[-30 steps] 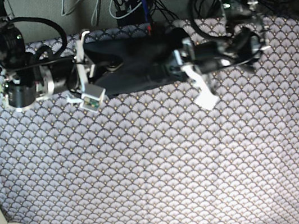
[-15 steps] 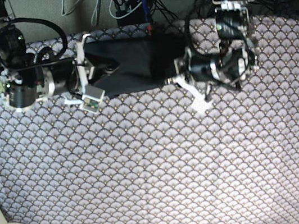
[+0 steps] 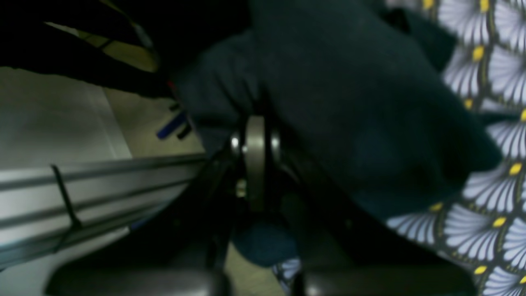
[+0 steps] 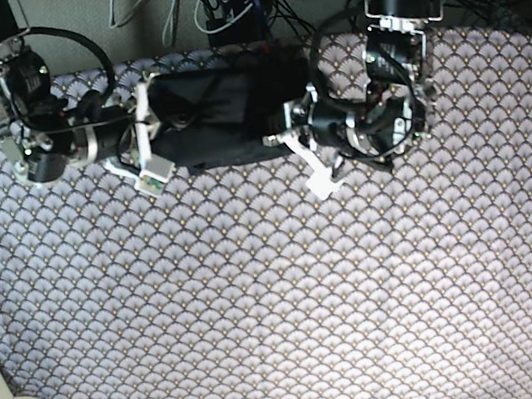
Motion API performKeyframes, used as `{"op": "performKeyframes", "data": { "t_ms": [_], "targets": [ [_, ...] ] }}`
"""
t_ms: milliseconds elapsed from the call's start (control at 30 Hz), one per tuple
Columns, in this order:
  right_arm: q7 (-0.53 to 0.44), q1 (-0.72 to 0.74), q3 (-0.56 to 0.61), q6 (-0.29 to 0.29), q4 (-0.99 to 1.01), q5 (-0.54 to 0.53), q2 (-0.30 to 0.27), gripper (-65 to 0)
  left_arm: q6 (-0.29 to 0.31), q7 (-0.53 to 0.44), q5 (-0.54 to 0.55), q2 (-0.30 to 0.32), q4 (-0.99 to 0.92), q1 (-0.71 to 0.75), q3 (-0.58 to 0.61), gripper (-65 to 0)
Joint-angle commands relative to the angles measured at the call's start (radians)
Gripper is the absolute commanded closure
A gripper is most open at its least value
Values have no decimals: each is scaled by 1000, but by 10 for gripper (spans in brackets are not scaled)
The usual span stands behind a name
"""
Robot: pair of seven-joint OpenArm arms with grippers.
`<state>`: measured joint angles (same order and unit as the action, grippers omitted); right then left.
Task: Fold the T-shirt properly
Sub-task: 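Grasp both ends of the folded bundle and flatten it between the grippers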
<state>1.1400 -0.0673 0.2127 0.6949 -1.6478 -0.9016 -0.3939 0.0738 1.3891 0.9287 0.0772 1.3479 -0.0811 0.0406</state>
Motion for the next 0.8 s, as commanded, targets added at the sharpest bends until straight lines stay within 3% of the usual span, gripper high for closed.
{"op": "performKeyframes", "data": {
  "t_ms": [0, 167, 367, 533, 633, 767],
  "targets": [
    [-7, 13, -5, 3, -21, -9, -13, 0, 1, 7, 23, 0, 21, -15, -3, 0],
    [-2, 8, -8, 3, -130, -9, -49, 0, -6, 7, 91, 2, 28, -21, -5, 0],
    [58, -2, -16, 3, -274, -11, -63, 0, -32, 7, 135, 32, 172, -24, -6, 0],
    [110, -10, -106, 3, -291, -11, -81, 0, -236, 7, 137, 54, 310, 37, -8, 0],
    [143, -10, -187, 3, -291, -11, -121, 0, -340, 7, 137, 68, 402, 88, -3, 0],
    [142, -36, -266, 3, -289, -11, -162, 0, -400, 7, 135, 126, 489, 174, -5, 0]
  ]
}}
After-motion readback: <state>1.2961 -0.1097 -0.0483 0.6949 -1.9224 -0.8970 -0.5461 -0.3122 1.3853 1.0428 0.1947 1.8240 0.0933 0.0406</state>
